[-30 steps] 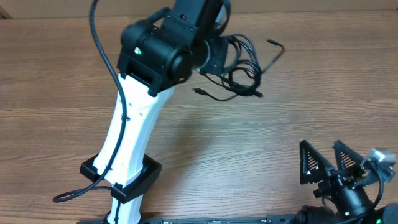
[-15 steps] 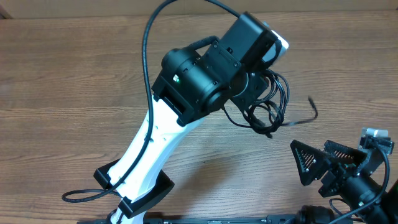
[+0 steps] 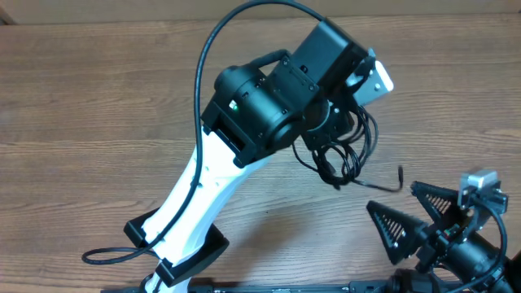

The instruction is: Untangle cables

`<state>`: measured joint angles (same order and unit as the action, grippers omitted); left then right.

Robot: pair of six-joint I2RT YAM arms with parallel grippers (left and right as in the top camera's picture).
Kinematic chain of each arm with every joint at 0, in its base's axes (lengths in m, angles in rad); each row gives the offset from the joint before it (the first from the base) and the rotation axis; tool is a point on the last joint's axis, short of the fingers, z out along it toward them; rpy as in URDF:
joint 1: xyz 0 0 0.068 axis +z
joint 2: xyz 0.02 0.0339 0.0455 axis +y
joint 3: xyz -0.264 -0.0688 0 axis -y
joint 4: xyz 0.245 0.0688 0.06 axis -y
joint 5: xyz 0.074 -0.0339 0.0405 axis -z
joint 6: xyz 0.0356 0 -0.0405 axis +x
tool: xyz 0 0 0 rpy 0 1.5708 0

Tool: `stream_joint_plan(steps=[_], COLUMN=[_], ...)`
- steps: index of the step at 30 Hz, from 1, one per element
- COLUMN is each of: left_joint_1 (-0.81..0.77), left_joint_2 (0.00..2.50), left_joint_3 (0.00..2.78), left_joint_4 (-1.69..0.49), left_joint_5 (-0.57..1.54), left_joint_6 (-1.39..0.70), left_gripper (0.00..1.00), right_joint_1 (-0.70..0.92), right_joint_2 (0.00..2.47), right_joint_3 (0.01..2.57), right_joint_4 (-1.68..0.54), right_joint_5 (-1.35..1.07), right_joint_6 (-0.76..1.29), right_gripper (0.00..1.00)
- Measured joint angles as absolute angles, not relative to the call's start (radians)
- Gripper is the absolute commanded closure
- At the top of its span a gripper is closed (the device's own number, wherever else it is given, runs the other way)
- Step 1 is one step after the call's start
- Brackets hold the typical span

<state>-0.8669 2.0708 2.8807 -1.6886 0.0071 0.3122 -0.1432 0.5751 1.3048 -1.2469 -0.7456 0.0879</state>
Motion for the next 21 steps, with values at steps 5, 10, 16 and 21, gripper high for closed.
stream_joint_plan(steps=[5, 10, 16, 21], left_joint_1=[-0.907, -0.950, -0.995, -0.995], left_joint_2=[2.071, 2.074, 2.080, 2.080], left_joint_3=[2.881, 2.881, 2.881, 2.881], left_joint_4=[-1.672, -1.668, -1.668, -1.669], left_joint_5=[0.027, 0.031, 0.033, 0.034], left_joint_6=[0.329, 0.341, 0.344, 0.344], left_gripper=[0.96, 0.96, 0.96, 0.96], right_joint_1=[-0.143, -0.143, -0.143, -0.143], right_joint_2=[0.575, 0.575, 0.575, 0.575], right_joint_3=[1.307, 1.308, 1.308, 1.308], right_joint_4=[-1.209, -1.203, -1.220, -1.224], right_joint_5=[-0.840, -0.875, -0.894, -0.933], right_joint_6=[0.047, 0.030, 0.026, 0.007], right_gripper=[0.00, 0.00, 0.00, 0.00])
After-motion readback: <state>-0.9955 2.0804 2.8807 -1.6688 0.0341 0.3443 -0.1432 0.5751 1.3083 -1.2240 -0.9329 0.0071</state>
